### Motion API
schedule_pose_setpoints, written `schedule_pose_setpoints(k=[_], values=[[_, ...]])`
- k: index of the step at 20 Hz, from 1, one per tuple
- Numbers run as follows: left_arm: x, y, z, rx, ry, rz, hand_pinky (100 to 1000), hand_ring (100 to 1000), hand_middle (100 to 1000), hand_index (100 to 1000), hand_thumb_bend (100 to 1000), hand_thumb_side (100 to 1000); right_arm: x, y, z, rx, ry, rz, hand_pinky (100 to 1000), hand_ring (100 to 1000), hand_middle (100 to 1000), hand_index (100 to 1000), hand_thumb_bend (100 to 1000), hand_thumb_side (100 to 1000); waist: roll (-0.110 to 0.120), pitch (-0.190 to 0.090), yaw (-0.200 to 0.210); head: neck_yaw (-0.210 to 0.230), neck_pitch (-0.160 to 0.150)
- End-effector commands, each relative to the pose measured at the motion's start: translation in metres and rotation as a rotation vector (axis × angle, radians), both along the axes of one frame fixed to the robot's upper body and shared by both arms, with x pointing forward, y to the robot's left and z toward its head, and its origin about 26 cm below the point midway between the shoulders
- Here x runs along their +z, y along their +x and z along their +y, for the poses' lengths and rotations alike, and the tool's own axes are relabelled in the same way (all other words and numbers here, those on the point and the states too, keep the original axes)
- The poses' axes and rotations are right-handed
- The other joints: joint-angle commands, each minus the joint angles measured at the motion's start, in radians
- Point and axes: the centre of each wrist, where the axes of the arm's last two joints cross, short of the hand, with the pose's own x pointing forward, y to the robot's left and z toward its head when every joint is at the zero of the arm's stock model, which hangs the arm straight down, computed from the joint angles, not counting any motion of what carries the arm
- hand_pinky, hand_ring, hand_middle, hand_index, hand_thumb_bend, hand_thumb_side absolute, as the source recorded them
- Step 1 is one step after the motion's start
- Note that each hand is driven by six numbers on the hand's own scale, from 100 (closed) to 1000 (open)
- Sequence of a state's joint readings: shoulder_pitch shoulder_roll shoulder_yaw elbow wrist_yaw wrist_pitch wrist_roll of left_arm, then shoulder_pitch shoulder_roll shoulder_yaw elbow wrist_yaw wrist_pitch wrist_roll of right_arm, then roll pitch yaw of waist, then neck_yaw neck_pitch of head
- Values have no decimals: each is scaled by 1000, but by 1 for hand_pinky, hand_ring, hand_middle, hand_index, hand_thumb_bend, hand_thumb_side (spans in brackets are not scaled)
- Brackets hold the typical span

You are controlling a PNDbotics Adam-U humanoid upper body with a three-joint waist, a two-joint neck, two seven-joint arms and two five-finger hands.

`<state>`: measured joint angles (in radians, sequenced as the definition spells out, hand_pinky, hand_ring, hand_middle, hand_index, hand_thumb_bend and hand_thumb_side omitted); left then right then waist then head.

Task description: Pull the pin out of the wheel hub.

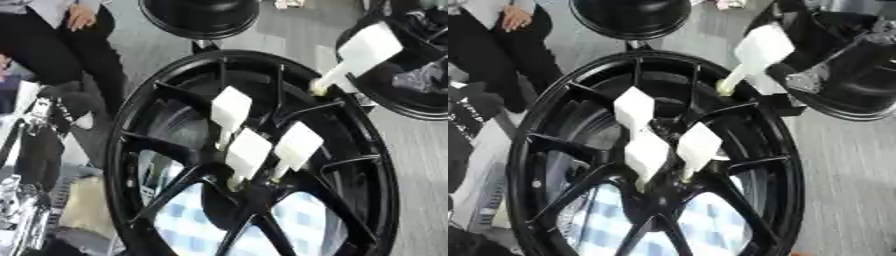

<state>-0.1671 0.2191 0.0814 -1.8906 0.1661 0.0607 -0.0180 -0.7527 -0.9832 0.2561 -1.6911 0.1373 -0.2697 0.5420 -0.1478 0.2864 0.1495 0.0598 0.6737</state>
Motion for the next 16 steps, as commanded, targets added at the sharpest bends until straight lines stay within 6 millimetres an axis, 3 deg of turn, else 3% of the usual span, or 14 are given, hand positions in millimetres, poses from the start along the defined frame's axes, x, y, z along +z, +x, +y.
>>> schedule_pose_setpoints(k=[1,10,16], values=[[6,-2,6,25,15,-22,896,779,650,804,100,818,18,-20,-36,-118,46,-73,873,737,462,548,100,191,11,-22,-9,6,1],[4,-4,12,74,3,-25,897,778,650,804,100,815,-41,-43,-123,-484,162,-30,874,746,507,589,100,193,24,-25,-46,23,10],[2,-6,14,89,5,-20,897,778,650,804,100,815,-80,-54,-168,-753,140,-7,876,771,572,666,100,233,29,-29,-61,33,12]])
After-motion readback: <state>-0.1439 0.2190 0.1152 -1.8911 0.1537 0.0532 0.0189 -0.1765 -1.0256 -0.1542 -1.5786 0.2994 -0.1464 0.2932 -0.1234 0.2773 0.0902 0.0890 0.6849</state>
